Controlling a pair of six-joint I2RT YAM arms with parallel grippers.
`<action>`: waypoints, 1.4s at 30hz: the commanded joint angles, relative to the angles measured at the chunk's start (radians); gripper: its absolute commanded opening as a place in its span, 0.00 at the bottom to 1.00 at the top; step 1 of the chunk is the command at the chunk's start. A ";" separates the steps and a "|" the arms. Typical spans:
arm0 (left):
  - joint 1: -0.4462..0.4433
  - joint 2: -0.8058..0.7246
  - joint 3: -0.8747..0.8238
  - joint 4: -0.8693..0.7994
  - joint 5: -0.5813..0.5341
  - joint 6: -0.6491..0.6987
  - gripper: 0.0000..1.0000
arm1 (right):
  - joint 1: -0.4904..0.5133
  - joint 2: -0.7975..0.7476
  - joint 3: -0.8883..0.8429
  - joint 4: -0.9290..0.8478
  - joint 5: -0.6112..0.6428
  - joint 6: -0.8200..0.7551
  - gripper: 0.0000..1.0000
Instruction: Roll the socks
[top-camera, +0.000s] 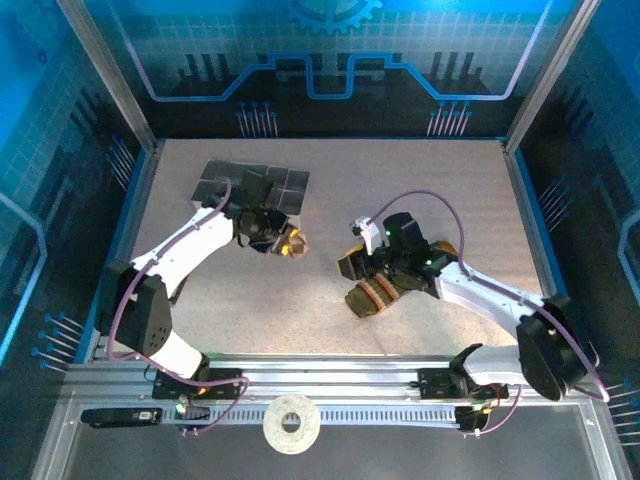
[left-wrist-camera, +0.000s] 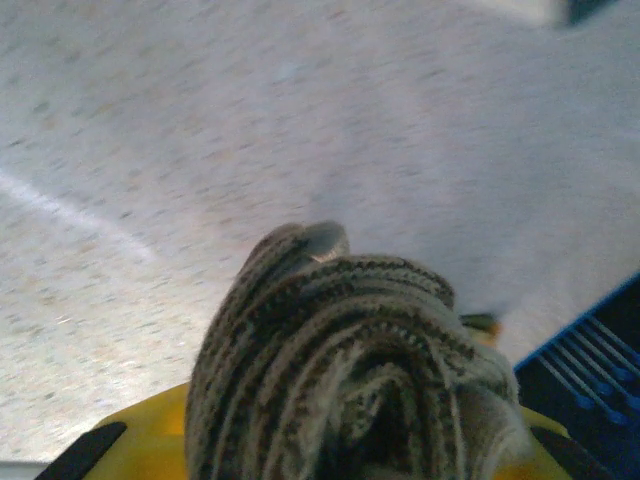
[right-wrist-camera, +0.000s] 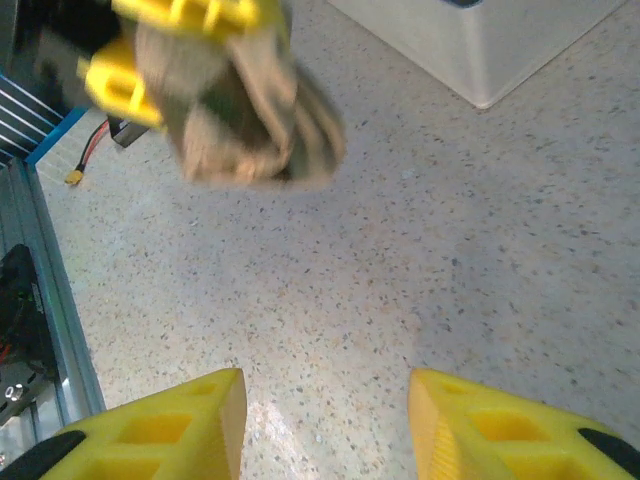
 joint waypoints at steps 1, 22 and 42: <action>0.043 0.051 0.115 0.067 -0.021 0.149 0.02 | -0.009 -0.082 -0.010 -0.067 0.070 -0.051 0.46; 0.162 0.485 0.499 0.002 -0.019 0.458 0.01 | -0.010 -0.201 -0.021 -0.202 0.103 -0.105 0.48; 0.051 0.497 0.437 0.075 -0.360 0.568 0.04 | 0.042 -0.299 -0.001 -0.187 0.158 -0.154 0.52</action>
